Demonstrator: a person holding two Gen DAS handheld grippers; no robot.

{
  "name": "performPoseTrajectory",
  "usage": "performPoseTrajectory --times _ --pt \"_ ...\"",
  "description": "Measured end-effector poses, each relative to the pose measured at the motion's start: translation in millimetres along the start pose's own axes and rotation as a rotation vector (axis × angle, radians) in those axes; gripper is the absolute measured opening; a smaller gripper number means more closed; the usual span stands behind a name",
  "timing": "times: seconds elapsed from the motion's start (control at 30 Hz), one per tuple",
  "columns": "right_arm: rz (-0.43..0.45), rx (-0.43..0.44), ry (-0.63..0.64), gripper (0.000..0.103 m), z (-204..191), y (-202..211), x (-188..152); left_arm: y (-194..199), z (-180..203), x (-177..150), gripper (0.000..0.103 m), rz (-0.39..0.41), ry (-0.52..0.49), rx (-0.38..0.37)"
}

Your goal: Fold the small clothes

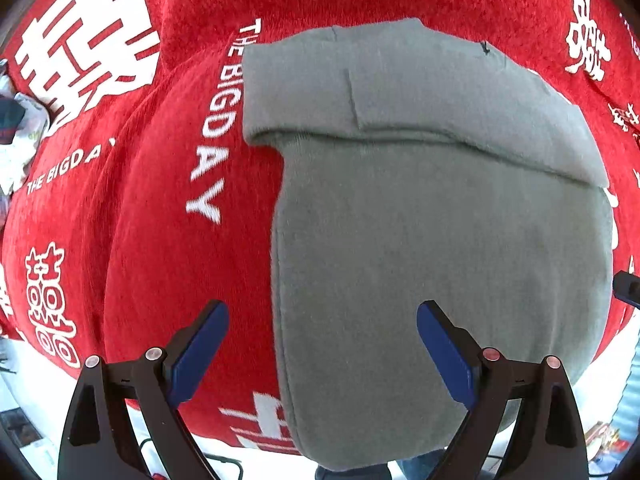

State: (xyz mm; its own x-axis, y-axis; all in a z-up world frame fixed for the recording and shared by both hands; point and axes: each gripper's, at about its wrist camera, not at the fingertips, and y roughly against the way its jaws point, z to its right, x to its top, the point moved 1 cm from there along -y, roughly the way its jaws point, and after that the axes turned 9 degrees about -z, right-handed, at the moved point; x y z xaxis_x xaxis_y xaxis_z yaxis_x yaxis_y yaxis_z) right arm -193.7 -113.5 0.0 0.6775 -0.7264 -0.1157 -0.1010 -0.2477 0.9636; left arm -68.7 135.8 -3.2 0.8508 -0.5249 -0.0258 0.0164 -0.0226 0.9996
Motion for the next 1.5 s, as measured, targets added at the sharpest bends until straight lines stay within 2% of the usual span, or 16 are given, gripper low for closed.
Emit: performPoseTrajectory --times 0.47,0.8,0.93,1.07,1.17,1.33,1.37,1.4,1.43,1.47,1.5 --pt "-0.014 0.082 0.028 0.090 40 -3 -38 -16 24 -52 0.095 -0.031 0.043 0.026" --pt "-0.060 0.140 0.058 0.090 67 -12 -80 -30 20 -95 0.096 -0.056 0.087 -0.029" --pt "-0.125 0.143 0.069 0.090 82 -33 -105 -40 17 -117 0.095 -0.075 0.101 -0.063" --pt "-0.187 0.100 0.056 0.090 98 -65 -122 -59 16 -135 0.095 -0.107 0.111 -0.091" --pt "-0.213 0.096 0.045 0.090 107 -90 -128 -77 17 -146 0.096 -0.136 0.126 -0.121" --pt "-0.242 0.132 0.045 0.089 108 -120 -128 -82 10 -156 0.096 -0.109 0.154 -0.174" --pt "-0.248 0.140 0.028 0.085 109 -124 -128 -86 5 -155 0.096 -0.113 0.156 -0.181" --pt "-0.253 0.152 0.014 0.064 110 -125 -130 -87 4 -158 0.094 -0.114 0.161 -0.191" --pt "-0.260 0.168 0.003 0.027 112 -125 -131 -87 3 -161 0.089 -0.109 0.162 -0.209" --pt "-0.267 0.182 -0.003 0.015 111 -124 -133 -86 1 -163 0.081 -0.107 0.161 -0.226" --pt "-0.261 0.191 -0.001 0.013 110 -121 -135 -84 -3 -164 0.068 -0.103 0.155 -0.235"
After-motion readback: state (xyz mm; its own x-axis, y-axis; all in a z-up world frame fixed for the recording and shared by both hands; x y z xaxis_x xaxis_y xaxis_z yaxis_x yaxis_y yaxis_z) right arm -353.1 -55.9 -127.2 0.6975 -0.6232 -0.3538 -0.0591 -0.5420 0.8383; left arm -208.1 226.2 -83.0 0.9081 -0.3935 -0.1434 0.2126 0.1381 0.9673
